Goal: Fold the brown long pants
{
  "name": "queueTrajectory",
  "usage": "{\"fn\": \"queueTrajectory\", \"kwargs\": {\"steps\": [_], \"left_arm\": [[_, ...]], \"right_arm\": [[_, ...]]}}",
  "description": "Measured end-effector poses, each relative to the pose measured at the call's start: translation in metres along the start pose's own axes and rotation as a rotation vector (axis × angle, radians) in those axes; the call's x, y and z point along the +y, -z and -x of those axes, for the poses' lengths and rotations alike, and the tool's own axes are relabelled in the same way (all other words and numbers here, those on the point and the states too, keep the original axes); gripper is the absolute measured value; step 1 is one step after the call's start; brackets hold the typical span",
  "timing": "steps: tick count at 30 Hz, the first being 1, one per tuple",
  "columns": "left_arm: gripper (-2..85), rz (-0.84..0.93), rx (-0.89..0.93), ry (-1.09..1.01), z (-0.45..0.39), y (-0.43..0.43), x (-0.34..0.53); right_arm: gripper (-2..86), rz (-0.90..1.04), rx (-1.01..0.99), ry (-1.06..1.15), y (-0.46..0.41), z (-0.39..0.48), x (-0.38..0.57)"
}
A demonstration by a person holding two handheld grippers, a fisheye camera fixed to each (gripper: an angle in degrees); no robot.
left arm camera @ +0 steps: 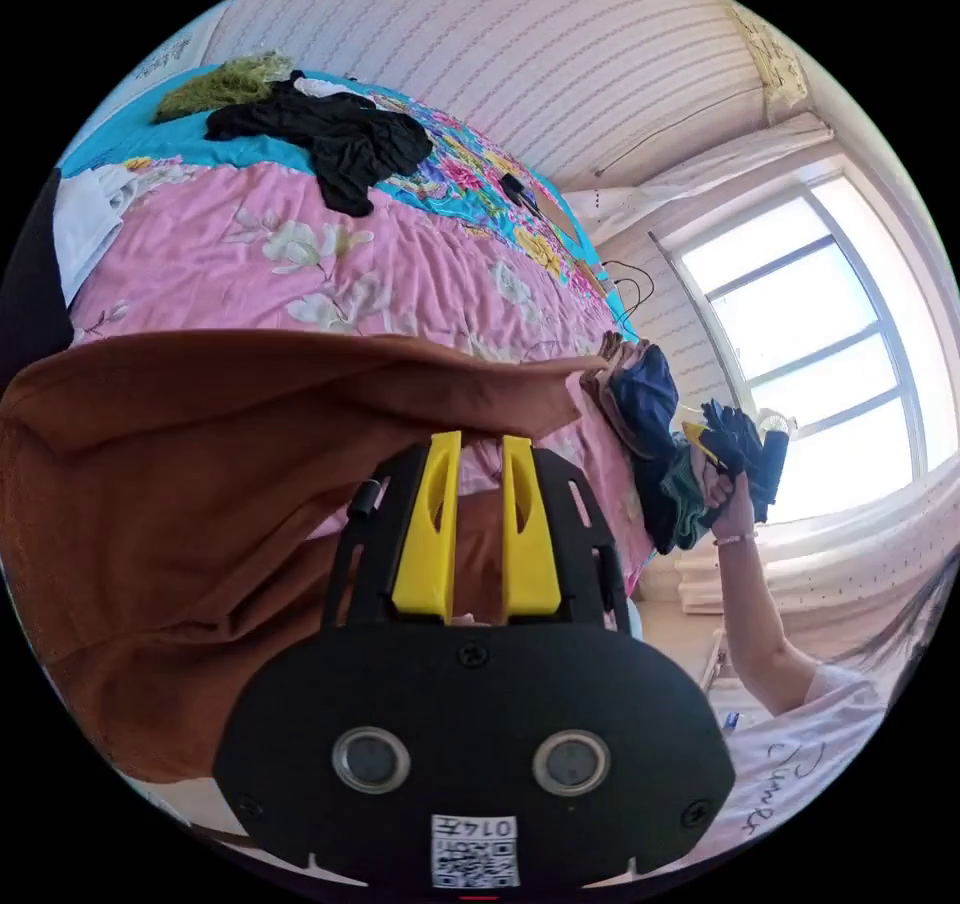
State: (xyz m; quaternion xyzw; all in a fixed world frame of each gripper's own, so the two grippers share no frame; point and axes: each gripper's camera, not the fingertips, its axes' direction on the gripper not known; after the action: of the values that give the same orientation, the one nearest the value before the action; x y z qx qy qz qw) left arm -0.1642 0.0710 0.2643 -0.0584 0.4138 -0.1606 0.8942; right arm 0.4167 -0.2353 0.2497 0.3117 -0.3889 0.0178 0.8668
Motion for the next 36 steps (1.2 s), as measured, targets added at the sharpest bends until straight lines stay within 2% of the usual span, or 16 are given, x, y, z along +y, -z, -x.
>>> {"fn": "queueTrajectory", "kwargs": {"steps": [3, 6, 10, 13, 15, 16, 19, 24, 26, 29, 31, 33, 35, 36], "left_arm": [[8.6, 0.134, -0.141, -0.162, -0.020, -0.021, 0.069], [10.6, 0.246, -0.319, -0.288, -0.042, -0.043, 0.142], [11.6, 0.261, -0.463, -0.322, -0.052, -0.071, 0.192], [10.5, 0.295, -0.517, -0.304, -0.047, -0.103, 0.198], [0.5, 0.332, -0.520, -0.260, -0.048, -0.113, 0.190], [0.2, 0.331, -0.492, -0.263, -0.050, -0.113, 0.189], [-0.7, 0.255, -0.466, -0.294, -0.061, -0.098, 0.187], [-1.0, 0.118, -0.408, -0.361, -0.079, -0.056, 0.196], [-1.0, 0.114, -0.354, -0.379, -0.083, -0.052, 0.203], [-1.0, 0.164, -0.339, -0.386, -0.081, -0.070, 0.218], [-1.0, 0.224, -0.321, -0.354, -0.073, -0.090, 0.224], [-0.9, 0.282, -0.266, -0.297, -0.063, -0.113, 0.228], [-0.9, 0.301, -0.255, -0.269, -0.060, -0.124, 0.227], [-0.8, 0.309, -0.266, -0.260, -0.061, -0.130, 0.224]], "right_arm": [[7.8, 0.121, 0.049, -0.001, -0.020, 0.001, 0.071], [11.5, 0.230, -0.034, -0.057, -0.040, 0.003, 0.148], [15.0, 0.321, -0.022, -0.108, -0.056, 0.019, 0.207], [11.4, 0.368, 0.015, -0.107, -0.073, 0.030, 0.214], [4.7, 0.378, 0.042, -0.112, -0.075, 0.032, 0.201], [3.0, 0.375, 0.050, -0.105, -0.073, 0.034, 0.196], [1.6, 0.303, 0.087, 0.000, -0.048, 0.050, 0.166], [0.8, -0.094, 0.092, 0.230, 0.055, 0.109, 0.122], [0.8, -0.185, 0.139, 0.347, 0.078, 0.137, 0.132], [1.0, -0.179, 0.284, 0.446, 0.078, 0.153, 0.169], [1.3, -0.028, 0.346, 0.367, 0.048, 0.127, 0.188], [2.0, 0.290, 0.294, 0.101, -0.002, 0.064, 0.211], [3.1, 0.357, 0.133, -0.048, -0.016, 0.030, 0.228], [3.9, 0.315, 0.066, -0.132, -0.013, 0.016, 0.233]]}}
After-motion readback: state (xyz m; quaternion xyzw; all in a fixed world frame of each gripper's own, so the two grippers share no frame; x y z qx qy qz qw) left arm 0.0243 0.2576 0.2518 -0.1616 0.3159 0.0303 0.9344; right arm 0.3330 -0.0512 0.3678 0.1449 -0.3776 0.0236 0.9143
